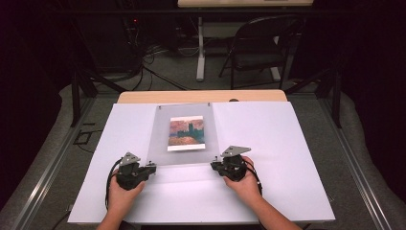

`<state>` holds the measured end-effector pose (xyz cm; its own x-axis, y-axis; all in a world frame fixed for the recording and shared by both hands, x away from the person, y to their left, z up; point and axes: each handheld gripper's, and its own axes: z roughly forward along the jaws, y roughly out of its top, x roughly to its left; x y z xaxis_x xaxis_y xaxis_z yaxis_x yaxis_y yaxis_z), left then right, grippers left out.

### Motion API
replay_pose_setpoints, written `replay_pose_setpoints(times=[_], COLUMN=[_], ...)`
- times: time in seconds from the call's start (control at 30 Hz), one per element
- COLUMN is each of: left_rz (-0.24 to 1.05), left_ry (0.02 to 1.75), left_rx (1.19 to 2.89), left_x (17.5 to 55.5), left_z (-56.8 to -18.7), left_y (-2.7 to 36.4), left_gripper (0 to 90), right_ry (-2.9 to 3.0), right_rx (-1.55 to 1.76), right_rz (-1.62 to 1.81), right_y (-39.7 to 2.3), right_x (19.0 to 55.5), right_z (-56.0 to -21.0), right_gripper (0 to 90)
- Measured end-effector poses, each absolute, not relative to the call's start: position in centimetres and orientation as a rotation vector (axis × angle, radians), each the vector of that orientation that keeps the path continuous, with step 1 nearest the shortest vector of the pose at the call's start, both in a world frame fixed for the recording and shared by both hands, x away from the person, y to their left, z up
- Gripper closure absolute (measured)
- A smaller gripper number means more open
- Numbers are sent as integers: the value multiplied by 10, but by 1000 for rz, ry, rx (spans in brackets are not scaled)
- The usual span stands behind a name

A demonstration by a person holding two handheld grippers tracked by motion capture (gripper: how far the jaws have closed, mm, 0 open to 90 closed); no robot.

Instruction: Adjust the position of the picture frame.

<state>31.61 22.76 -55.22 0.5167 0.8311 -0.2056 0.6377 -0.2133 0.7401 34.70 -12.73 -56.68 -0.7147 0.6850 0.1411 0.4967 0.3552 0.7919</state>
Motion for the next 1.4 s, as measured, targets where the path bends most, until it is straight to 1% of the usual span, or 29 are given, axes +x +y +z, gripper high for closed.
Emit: replay_pose_setpoints(times=[0.33,0.7,0.87,1.13,1.4], left_rz=[290,295,293,291,286], left_ry=[1211,1210,1205,1191,1165], left_rx=[1934,1877,1877,1895,1897], left_x=[316,316,316,318,325], left_z=[-551,-541,-537,-535,-530], left_y=[228,229,228,222,208], left_gripper=[848,849,850,851,851], right_ry=[2408,2407,2408,2393,2375], right_rx=[1072,1080,1081,1110,1136], right_rz=[1287,1322,1330,1346,1364], right_y=[-128,-130,-132,-137,-153], right_x=[347,351,351,351,350], right_z=[-564,-551,-549,-551,-548], right_gripper=[852,852,853,855,855])
